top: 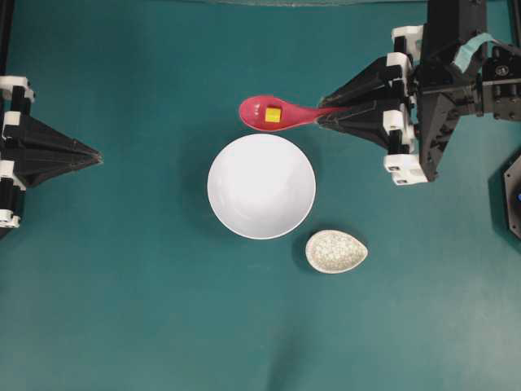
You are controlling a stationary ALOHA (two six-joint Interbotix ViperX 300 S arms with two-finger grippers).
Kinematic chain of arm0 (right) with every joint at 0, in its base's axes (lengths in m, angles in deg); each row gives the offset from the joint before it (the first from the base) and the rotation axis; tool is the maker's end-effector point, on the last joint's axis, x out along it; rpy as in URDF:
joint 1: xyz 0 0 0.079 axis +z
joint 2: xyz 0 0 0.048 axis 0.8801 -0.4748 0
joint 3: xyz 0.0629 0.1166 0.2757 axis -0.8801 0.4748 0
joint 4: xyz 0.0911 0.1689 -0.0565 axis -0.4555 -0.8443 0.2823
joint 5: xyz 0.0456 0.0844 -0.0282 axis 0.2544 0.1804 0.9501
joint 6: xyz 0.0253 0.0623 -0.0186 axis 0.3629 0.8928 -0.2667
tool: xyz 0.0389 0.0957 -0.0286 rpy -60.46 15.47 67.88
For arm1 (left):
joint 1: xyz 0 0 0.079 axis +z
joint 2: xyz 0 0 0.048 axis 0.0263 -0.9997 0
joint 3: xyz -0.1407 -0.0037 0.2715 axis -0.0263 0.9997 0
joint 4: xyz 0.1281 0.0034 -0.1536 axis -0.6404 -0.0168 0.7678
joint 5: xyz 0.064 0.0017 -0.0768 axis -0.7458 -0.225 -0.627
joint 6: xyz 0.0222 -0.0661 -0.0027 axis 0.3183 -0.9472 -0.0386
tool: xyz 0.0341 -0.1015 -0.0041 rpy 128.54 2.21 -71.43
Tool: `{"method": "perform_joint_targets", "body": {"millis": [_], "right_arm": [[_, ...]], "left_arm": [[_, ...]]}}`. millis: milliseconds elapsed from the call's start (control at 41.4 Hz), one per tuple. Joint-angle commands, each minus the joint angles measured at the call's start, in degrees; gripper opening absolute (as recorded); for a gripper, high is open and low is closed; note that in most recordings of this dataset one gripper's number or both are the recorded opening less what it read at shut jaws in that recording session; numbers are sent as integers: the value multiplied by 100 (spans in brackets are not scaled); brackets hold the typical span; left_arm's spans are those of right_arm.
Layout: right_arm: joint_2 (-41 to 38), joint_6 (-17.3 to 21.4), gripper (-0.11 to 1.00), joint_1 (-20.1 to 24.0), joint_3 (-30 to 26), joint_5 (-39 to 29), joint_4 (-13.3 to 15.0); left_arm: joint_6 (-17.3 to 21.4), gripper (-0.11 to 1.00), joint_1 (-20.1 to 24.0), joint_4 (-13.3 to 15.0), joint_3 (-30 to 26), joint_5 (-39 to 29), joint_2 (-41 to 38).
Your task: Scoop the yellow hexagonal prism block from the bowl with a spoon using the right arm.
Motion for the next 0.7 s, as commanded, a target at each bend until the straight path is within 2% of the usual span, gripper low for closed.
{"method": "perform_joint_targets", "body": {"millis": [0,676], "right_arm": [[62,9,23,0,-97,18,-18],[62,0,23,9,-88,-44,-35]], "left_arm": [[-9,0,0,-18,-167,26,-26],[-9,0,0,-18,-167,26,-26]]}}
